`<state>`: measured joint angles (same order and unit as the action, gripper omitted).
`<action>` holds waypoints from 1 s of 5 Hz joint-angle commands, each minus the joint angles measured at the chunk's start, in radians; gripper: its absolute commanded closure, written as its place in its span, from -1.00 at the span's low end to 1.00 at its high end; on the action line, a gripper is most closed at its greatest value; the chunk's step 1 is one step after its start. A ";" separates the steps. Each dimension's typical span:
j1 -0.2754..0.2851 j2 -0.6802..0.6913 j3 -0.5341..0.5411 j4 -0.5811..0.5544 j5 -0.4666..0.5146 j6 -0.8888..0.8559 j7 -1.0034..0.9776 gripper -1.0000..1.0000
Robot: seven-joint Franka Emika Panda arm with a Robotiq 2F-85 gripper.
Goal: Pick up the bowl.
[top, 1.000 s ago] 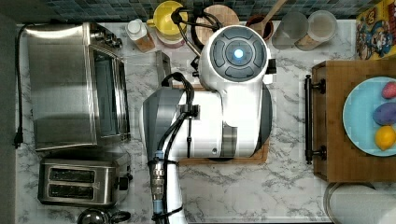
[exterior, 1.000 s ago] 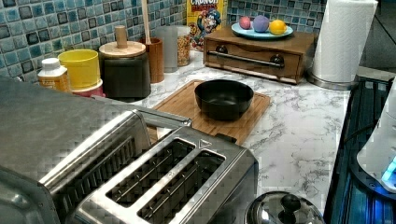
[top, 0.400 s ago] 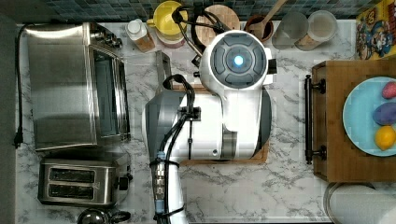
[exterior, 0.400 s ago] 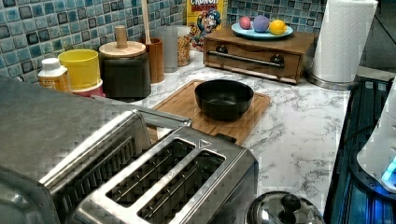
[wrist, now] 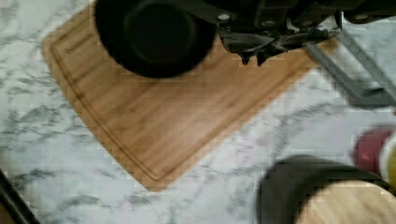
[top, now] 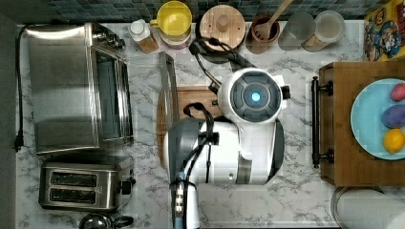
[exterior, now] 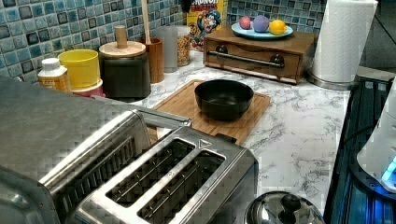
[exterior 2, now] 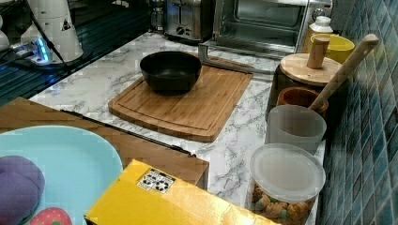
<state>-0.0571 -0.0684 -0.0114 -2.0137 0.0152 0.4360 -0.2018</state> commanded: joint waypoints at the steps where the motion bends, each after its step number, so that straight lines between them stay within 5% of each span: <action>1: -0.047 -0.195 -0.074 -0.258 -0.049 0.080 -0.142 1.00; 2: -0.055 -0.250 -0.088 -0.362 -0.089 0.132 -0.173 0.00; 5: -0.074 -0.246 -0.153 -0.561 -0.038 0.355 -0.345 0.00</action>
<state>-0.1393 -0.3005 -0.1367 -2.5000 -0.0454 0.7212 -0.4619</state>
